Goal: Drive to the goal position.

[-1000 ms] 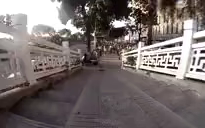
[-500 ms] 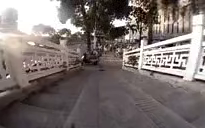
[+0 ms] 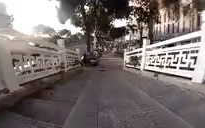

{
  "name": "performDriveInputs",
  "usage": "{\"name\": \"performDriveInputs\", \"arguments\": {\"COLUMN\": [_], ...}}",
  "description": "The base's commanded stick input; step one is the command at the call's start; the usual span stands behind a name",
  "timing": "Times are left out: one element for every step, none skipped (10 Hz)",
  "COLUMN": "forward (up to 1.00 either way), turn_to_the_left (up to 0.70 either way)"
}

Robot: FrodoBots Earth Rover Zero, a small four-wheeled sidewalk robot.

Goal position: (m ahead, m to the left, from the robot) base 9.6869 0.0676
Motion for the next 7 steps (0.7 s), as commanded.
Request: {"name": "performDriveInputs", "arguments": {"forward": [0.45, 0.45, 0.45, 0.45, 0.45, 0.45, 0.45], "turn_to_the_left": [0.02, 0.02, 0.02, 0.02, 0.0, 0.0, 0.0]}}
